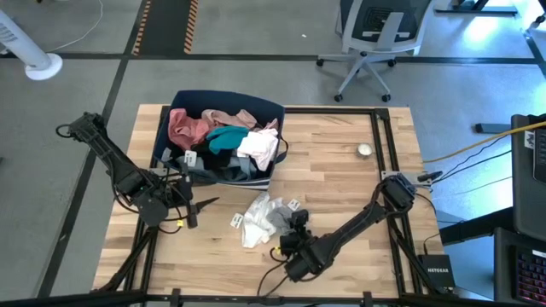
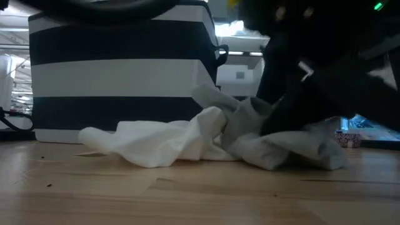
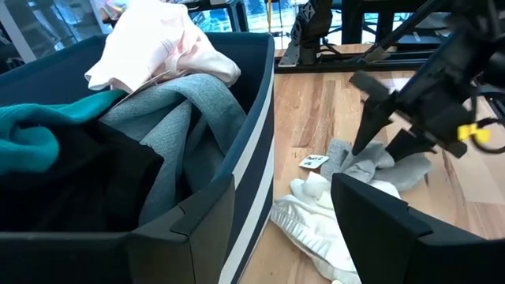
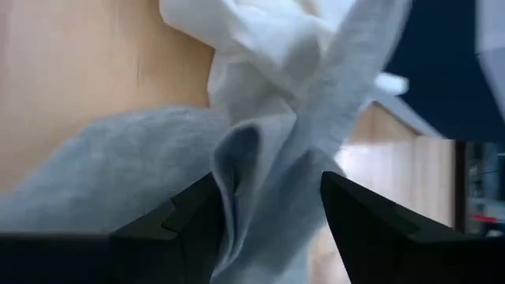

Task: Sort clothes
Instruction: Put the gray underwear into the blue laundry organizer

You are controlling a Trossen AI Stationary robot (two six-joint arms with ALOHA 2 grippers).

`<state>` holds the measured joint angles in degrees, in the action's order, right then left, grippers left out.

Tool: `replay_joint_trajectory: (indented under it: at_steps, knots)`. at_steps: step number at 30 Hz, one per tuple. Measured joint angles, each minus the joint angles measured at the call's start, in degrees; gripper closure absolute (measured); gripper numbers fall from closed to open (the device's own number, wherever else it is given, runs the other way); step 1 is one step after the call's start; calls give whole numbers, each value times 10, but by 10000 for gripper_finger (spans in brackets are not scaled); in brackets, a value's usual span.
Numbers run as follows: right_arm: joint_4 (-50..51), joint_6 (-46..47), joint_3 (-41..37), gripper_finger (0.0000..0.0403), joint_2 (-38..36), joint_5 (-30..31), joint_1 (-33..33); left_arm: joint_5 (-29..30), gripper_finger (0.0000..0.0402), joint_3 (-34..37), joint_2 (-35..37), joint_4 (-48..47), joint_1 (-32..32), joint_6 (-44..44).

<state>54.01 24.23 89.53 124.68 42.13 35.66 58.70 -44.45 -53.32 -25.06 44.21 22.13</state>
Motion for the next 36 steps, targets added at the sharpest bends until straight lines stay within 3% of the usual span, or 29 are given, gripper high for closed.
replay_joint_trajectory:
  at_steps: [5, 11, 14, 18, 20, 25, 31, 36]
  knots:
    - [-63, -25, -33, 182, 0, -42, -21, 0, 194, 0, 0, 0, 0, 0]
    - [-74, -51, -50, 198, 0, -33, -27, 0, 194, 0, 0, 0, 0, 0]
    - [-77, -64, -50, 247, 0, -48, -27, 0, 194, 0, 0, 0, 0, 0]
    - [-74, -89, -50, 354, 0, -69, -27, 0, 194, 0, 0, 0, 0, 0]
    - [-70, -97, -48, 385, 0, -67, -24, 0, 194, 0, 0, 0, 0, 0]
    - [-18, -96, -15, 370, 0, -48, -13, 0, 194, 0, 0, 0, 0, 0]
    - [68, -100, 57, 394, -3, -21, -6, 0, 194, 0, 0, 0, 0, 0]
    - [126, -111, 114, 378, -3, 11, 1, 0, 194, 0, 0, 0, 0, 0]
